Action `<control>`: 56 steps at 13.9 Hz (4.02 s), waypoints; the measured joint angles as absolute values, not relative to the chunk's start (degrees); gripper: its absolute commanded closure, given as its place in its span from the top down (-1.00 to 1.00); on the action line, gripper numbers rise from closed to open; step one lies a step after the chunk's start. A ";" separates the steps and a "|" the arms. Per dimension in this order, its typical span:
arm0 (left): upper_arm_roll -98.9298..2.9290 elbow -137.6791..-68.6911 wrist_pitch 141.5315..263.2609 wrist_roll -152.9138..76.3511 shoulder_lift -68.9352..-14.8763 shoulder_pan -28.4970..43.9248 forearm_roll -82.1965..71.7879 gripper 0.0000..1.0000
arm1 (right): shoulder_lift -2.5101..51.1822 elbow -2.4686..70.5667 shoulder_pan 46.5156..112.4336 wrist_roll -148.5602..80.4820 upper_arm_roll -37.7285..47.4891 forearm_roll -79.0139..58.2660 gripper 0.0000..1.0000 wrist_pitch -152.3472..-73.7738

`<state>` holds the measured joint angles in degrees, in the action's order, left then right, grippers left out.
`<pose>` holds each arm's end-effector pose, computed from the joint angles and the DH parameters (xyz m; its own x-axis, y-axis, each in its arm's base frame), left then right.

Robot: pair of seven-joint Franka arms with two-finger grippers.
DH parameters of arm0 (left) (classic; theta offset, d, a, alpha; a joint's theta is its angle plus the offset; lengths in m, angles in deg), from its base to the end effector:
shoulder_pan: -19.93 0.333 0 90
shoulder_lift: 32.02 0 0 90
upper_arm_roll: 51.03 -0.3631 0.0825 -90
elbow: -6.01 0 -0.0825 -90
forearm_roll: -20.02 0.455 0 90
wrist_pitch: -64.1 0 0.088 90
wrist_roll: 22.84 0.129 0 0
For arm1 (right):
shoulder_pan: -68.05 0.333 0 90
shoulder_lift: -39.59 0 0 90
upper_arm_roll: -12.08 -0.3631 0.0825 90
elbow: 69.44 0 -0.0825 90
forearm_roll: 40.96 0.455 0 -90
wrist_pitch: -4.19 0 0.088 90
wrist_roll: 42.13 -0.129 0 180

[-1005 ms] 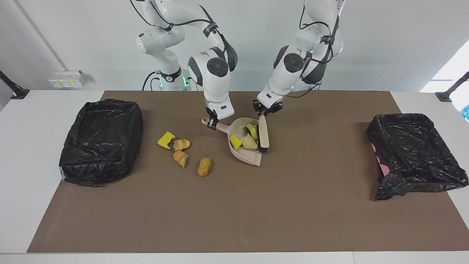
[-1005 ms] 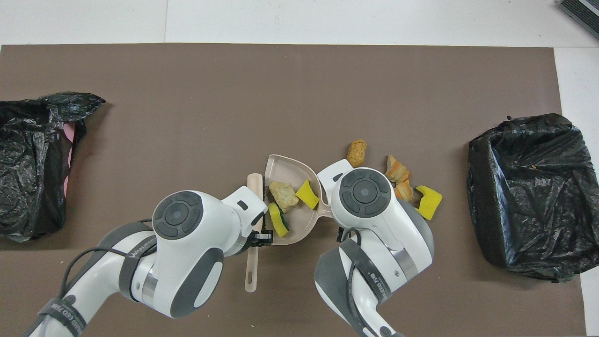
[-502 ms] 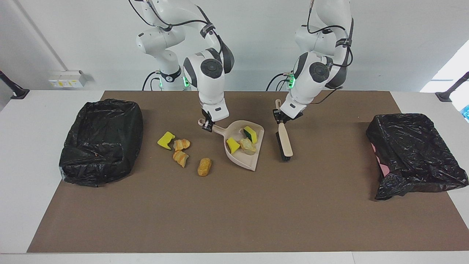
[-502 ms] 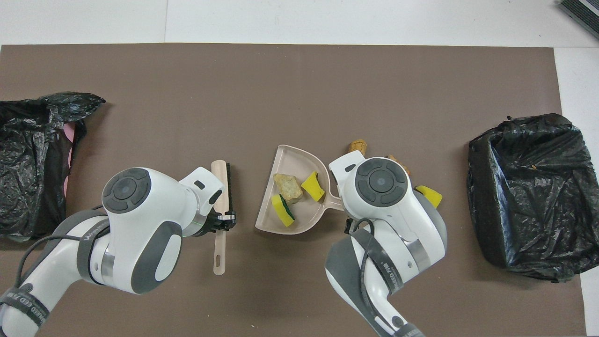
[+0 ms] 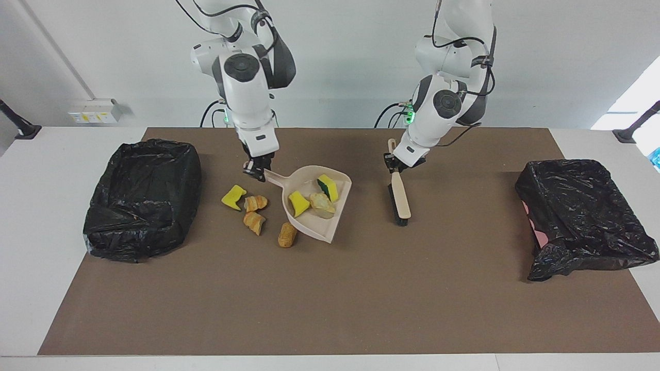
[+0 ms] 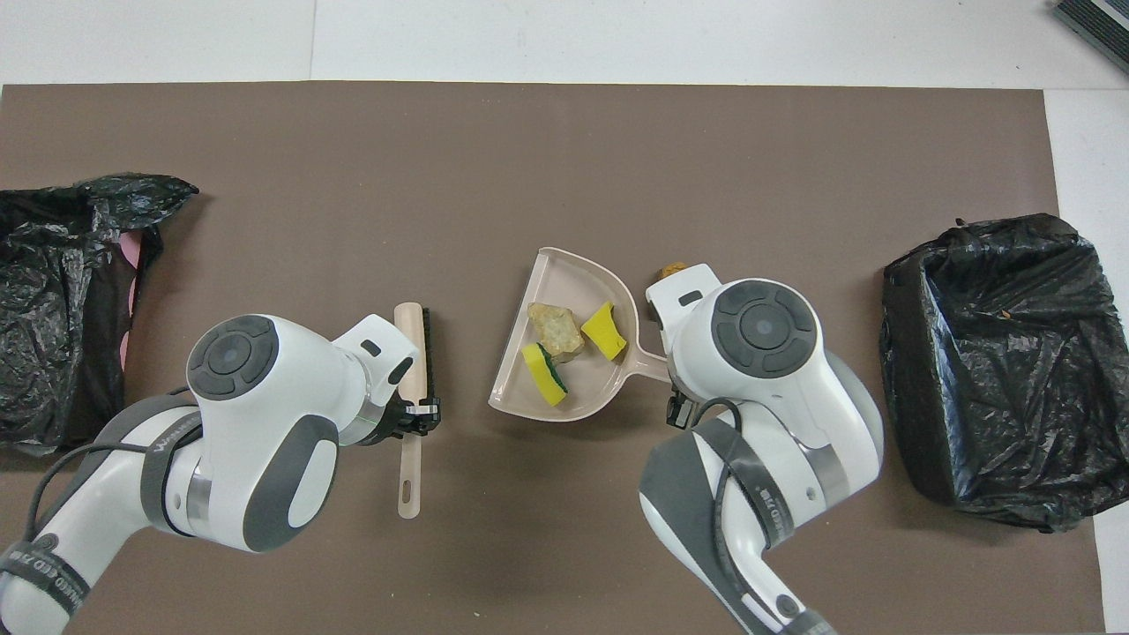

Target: Sweep and dump trash in bin

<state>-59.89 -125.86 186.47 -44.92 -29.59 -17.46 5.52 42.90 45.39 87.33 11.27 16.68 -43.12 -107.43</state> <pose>0.4701 -0.2733 0.3364 0.9790 0.0218 -0.2026 0.0496 -0.9898 0.1332 0.5845 0.1491 0.4812 0.3604 0.9325 -0.0236 0.9327 -0.3600 0.0193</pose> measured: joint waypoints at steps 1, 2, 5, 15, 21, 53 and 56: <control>-59.80 -126.01 186.49 -46.80 -29.44 -19.00 5.52 -1.00 | 44.82 45.19 84.34 14.59 16.87 -43.12 -1.00 -105.22; -59.68 -126.13 186.52 -49.09 -29.23 -20.94 5.52 -1.00 | 46.76 44.98 80.90 18.57 17.02 -43.12 -1.00 -102.97; -59.34 -126.50 186.53 -55.89 -28.36 -26.85 5.52 -1.00 | 50.19 44.55 69.49 32.27 17.36 -43.10 -1.00 -98.62; -54.33 -137.54 198.70 -69.30 -23.36 -35.69 6.23 0.21 | 50.33 44.42 47.29 57.61 18.30 -55.04 -1.00 -103.93; -54.78 -137.80 199.53 -69.90 -23.42 -34.60 6.26 1.00 | 49.68 46.96 48.46 60.20 17.70 -69.27 -1.00 -110.64; -55.90 -91.13 162.54 -15.95 -34.00 15.60 16.51 1.00 | 63.43 59.65 63.08 46.22 15.64 -101.98 -1.00 -107.11; -55.87 -87.43 157.66 -16.16 -34.47 15.83 16.51 1.00 | 65.69 59.48 63.23 46.21 13.02 -102.05 -1.00 -102.24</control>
<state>-55.87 -87.43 157.66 -16.16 -34.47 15.83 16.51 65.69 59.48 63.23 46.21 13.02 -102.05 -102.24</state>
